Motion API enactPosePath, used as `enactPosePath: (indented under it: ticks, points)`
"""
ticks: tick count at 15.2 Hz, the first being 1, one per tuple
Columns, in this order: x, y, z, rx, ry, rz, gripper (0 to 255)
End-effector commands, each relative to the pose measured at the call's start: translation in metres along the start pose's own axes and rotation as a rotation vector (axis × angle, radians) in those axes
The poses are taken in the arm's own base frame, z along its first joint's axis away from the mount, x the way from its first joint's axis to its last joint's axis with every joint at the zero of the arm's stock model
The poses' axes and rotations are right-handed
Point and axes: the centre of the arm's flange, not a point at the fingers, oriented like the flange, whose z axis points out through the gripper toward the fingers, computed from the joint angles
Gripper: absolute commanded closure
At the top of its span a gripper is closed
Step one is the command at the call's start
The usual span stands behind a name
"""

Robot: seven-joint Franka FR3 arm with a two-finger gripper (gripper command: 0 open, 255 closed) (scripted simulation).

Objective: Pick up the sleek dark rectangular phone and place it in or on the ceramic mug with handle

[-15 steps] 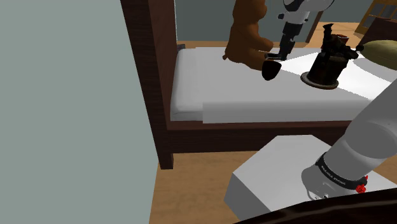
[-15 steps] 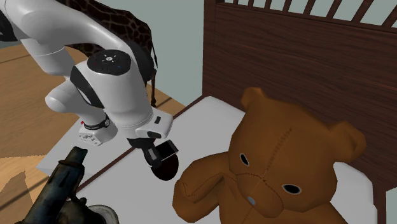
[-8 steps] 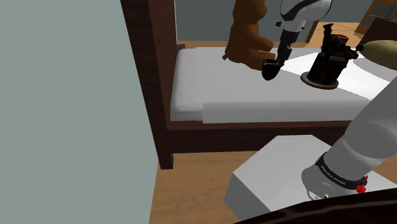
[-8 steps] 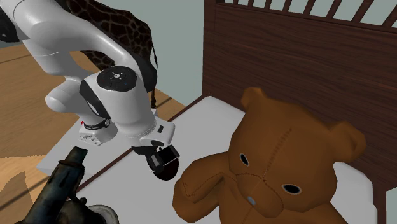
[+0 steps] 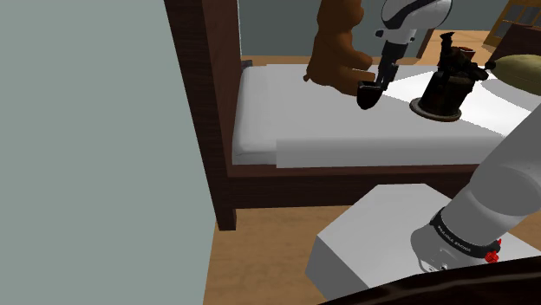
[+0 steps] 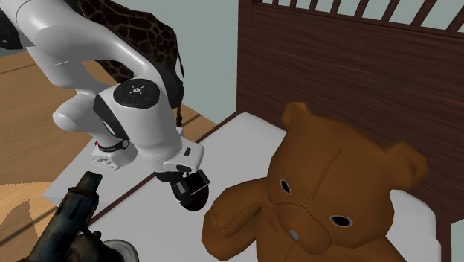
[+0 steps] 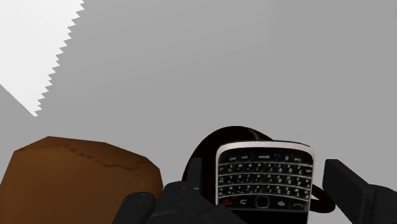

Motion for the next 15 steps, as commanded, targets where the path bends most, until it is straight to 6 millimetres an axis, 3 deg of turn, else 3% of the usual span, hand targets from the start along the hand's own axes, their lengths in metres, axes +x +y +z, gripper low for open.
enactPosePath:
  ticks: [1, 4, 8, 15]
  points:
    - [0.000, 0.000, 0.000, 0.000, 0.000, 0.000, 0]
    - [0.000, 0.000, 0.000, 0.000, 0.000, 0.000, 0]
    - [0.000, 0.000, -0.050, 0.000, 0.000, 0.000, 0]
    - [0.000, 0.000, -0.050, 0.000, 0.000, 0.000, 0]
